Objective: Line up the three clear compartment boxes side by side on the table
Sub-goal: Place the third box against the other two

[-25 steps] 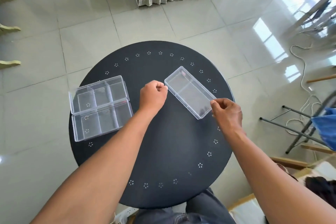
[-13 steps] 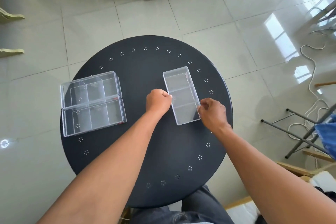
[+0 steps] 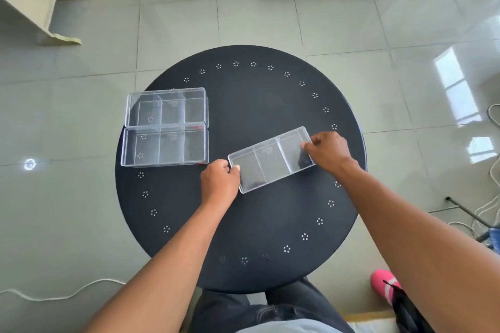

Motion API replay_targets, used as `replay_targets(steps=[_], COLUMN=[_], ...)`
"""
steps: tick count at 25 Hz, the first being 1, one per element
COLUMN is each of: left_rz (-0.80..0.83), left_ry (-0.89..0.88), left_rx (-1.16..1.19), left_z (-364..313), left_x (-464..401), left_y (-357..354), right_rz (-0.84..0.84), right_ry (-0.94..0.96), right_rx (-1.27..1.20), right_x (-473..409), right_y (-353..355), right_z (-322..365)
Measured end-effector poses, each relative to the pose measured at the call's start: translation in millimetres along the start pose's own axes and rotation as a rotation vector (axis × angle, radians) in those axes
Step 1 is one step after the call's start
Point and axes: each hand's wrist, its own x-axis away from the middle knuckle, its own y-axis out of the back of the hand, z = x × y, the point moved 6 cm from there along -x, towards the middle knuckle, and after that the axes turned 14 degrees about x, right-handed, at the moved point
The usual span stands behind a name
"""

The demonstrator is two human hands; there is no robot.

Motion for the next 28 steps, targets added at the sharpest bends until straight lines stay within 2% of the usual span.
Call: replay_targets(steps=[3, 7, 17, 21, 28], left_rz=[-0.031, -0.09, -0.36, -0.352, -0.246], left_ry=[0.11, 0.146, 0.261, 0.239, 0.233], left_rx=[0.068, 0.153, 0.279, 0.287, 0.295], left_z=[11.9, 28.4, 122.9, 130.2, 130.8], left_x=[10.3, 20.3, 41.0, 16.8, -27.9], left_y=[1.9, 26.4, 191.1, 224.4, 235.4], right_rz=[0.03, 0.043, 0.244, 0.213, 0.186], right_ry=[-0.062, -0.058, 0.17, 0.133, 0.033], right_rx=[-0.086, -0.137, -0.193, -0.216, -0.213], right_x=[16.2, 50.5, 136.8, 129.1, 117.7], right_y=[-13.2, -28.3, -128.8, -155.0, -167.6], right_z=[-13.8, -6.1, 110.6, 143.9, 165.0])
